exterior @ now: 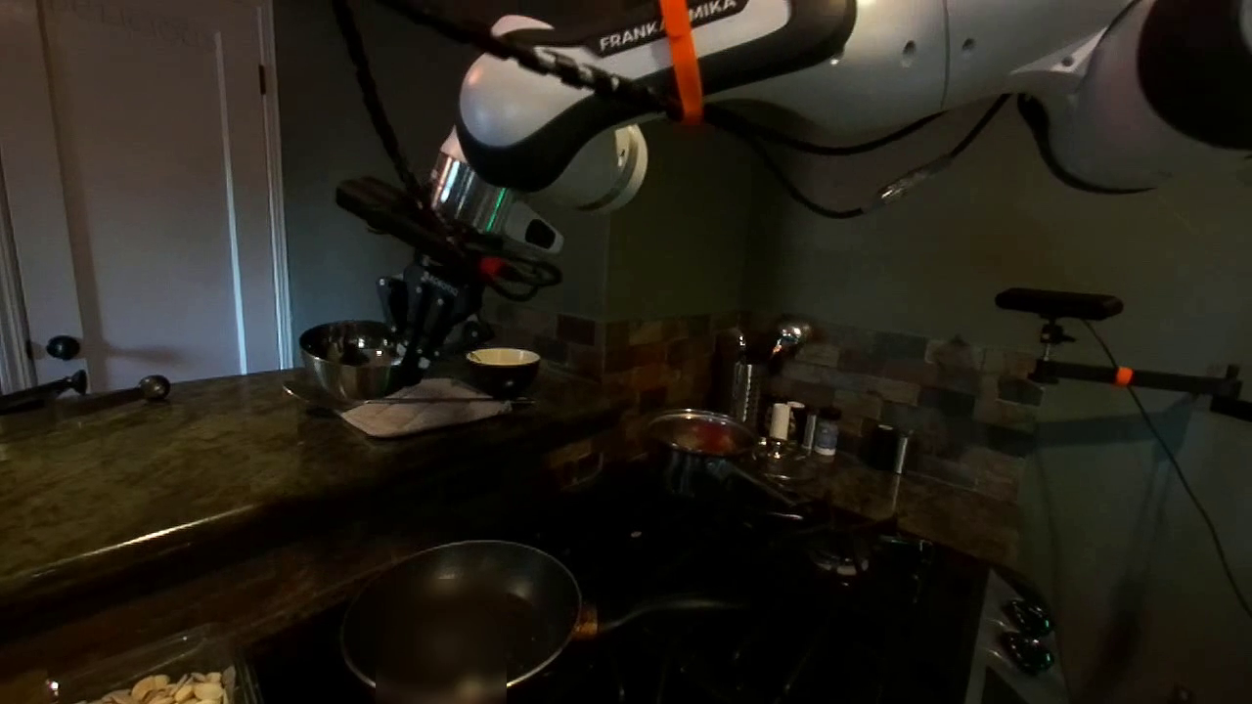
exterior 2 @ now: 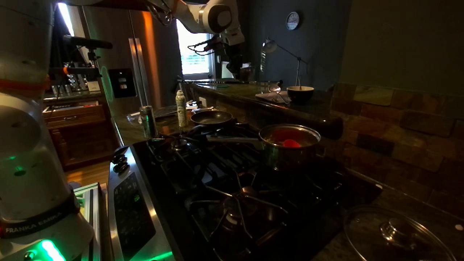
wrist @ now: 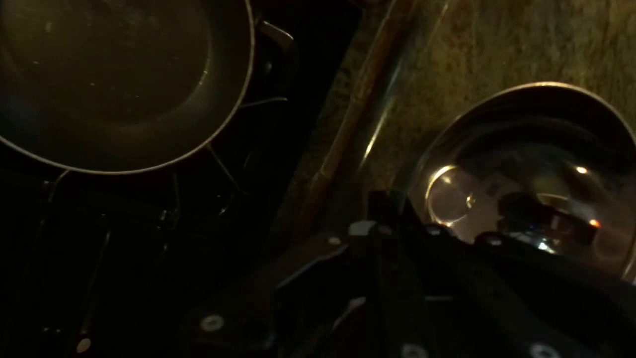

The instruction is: Remove the silver bowl from the black pan and put it on the countertop then pick up the silver spoon and put it in the pot.

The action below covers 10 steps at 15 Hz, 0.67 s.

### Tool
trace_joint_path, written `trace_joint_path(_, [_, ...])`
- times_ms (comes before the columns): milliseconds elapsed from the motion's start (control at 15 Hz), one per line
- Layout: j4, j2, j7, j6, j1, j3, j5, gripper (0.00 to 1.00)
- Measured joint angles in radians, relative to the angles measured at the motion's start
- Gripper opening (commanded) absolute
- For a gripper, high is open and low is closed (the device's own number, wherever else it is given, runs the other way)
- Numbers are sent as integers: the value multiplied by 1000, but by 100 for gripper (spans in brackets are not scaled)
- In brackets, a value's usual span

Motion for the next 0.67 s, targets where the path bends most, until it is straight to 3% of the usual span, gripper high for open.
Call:
trace_joint_path(333, [237, 199, 325, -45, 117, -77, -137, 1])
trace_joint_path(667, [440, 332, 460, -194, 187, -90, -166, 1])
